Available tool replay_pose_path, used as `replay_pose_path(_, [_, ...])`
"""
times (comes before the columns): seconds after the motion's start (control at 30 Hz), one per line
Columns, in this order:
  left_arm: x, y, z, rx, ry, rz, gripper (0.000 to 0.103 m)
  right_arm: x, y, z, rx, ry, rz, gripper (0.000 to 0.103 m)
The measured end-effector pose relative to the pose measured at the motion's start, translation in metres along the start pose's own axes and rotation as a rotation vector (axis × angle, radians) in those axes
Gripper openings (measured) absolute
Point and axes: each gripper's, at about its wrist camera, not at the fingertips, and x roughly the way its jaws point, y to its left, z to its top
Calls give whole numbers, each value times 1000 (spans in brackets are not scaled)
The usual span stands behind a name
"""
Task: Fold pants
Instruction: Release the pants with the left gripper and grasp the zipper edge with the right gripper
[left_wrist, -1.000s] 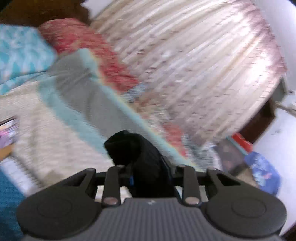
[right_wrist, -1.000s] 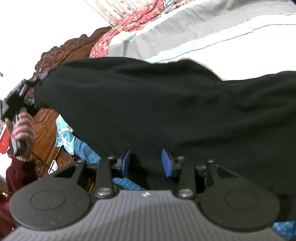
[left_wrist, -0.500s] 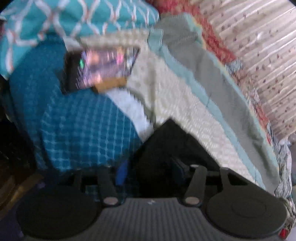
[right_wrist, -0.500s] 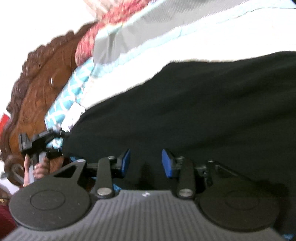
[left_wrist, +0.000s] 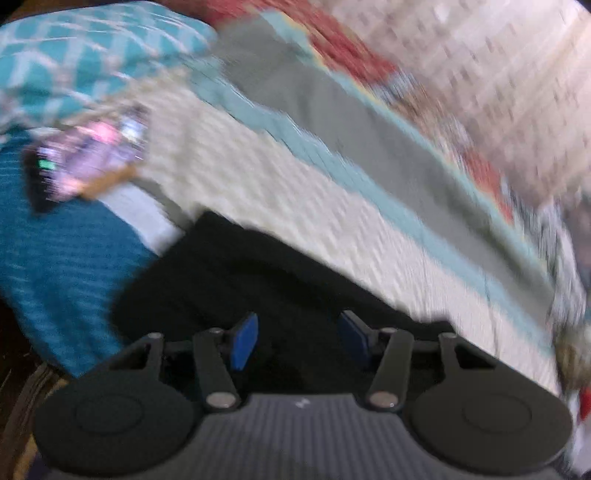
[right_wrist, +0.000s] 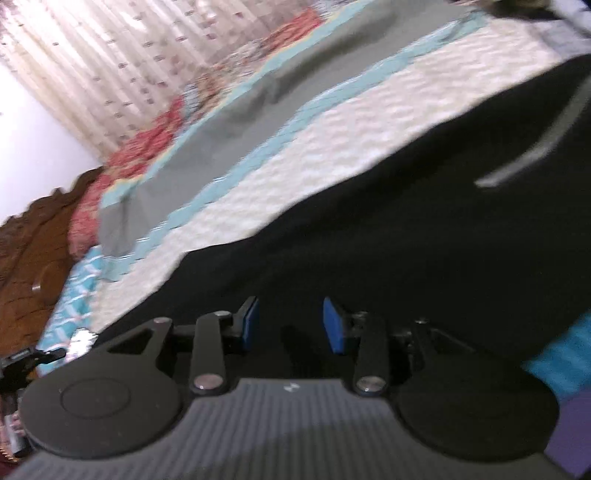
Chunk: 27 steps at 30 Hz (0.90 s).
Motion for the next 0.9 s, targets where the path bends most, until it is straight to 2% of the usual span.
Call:
replay_pose_path(0.07, [22, -24, -11, 69, 52, 25, 50, -12, -24, 0, 21, -19, -69, 40])
replay_pose_path(0.13, [38, -43, -25, 131, 83, 55, 52, -28, -45, 0, 79, -57, -56, 39])
replay_pose_path(0.3, [66, -77, -53, 357, 101, 239, 55, -62, -73, 0, 177, -170, -25, 42])
replay_pose_path(0.37, [69, -83, -56, 394, 99, 273, 55, -78, -81, 1, 200, -233, -15, 42])
replay_pose_path(0.47, [63, -91, -55, 394, 108, 287, 56, -104, -98, 6, 243, -332, -37, 44])
replay_pose_path(0.57, [52, -105, -52, 397, 105, 242, 56, -119, -111, 7, 282, -402, -76, 45])
replay_pose_path(0.7, [45, -136, -57, 436, 117, 159, 57, -129, -128, 6, 306, -437, -144, 45])
replay_pose_path(0.9, [49, -182, -87, 455, 239, -47, 60, -130, -145, 1, 329, -424, -187, 47])
